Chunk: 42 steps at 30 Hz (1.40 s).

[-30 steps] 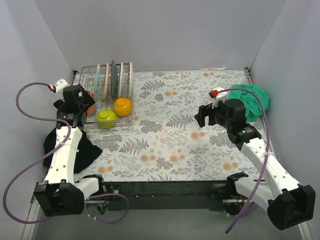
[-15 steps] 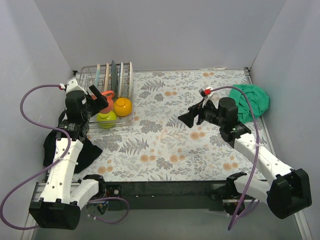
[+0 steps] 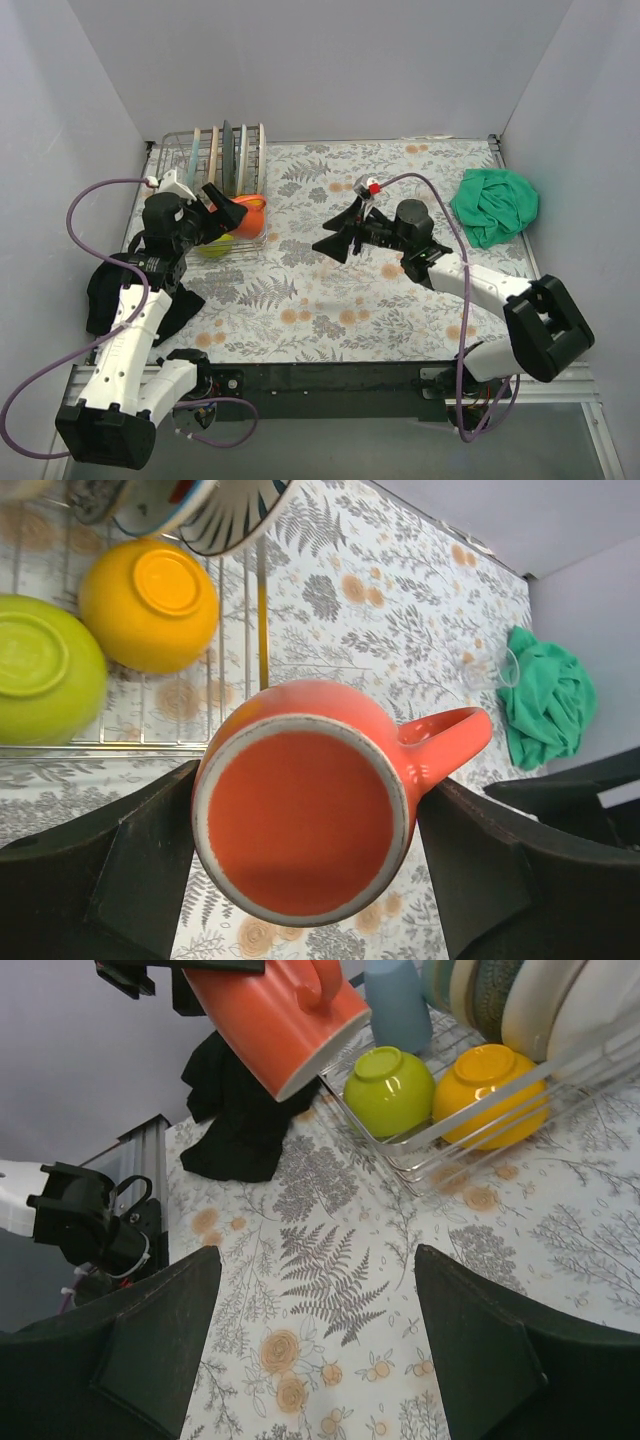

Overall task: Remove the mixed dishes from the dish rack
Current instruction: Place the cup at the center of the board.

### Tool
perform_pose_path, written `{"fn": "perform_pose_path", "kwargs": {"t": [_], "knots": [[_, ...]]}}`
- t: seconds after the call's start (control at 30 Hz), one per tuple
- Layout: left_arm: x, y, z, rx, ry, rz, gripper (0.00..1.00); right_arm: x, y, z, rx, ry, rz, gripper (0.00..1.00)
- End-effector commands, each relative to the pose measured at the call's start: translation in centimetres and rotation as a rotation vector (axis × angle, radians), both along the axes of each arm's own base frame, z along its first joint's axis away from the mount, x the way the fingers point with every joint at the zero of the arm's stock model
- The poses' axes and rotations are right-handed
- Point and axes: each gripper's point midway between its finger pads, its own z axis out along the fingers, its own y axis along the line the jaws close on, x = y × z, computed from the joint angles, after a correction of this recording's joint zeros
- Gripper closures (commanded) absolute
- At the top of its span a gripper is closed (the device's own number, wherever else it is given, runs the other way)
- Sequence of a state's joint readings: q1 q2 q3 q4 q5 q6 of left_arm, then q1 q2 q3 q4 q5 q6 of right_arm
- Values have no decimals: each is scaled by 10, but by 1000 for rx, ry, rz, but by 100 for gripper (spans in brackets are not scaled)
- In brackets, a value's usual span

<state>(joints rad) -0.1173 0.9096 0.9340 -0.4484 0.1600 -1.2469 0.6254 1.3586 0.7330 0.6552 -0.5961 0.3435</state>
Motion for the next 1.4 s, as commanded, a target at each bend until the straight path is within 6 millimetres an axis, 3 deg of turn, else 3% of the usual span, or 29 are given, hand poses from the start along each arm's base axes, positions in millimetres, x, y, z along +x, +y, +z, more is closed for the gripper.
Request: {"fn": "perform_pose_path", "kwargs": {"t": [0.0, 0.4, 0.77, 1.03, 1.13, 1.33, 1.37], "knots": [[-5, -25, 36, -131, -118, -95, 74, -9, 29, 59, 206, -146, 123, 14], [-11, -55, 41, -361, -108, -150, 74, -5, 73, 60, 280, -153, 200, 16], [-16, -67, 54, -502, -131, -163, 74, -15, 93, 65, 296, -186, 305, 22], [-18, -76, 46, -579, -117, -177, 74, -21, 103, 73, 323, -218, 377, 32], [-19, -78, 47, -594, -129, -184, 74, -23, 104, 73, 327, -214, 393, 44], [-19, -76, 33, -567, -133, -174, 66, -26, 102, 74, 326, -203, 399, 97], [-17, -74, 28, -543, -140, -164, 60, -25, 102, 73, 318, -203, 395, 99]]}}
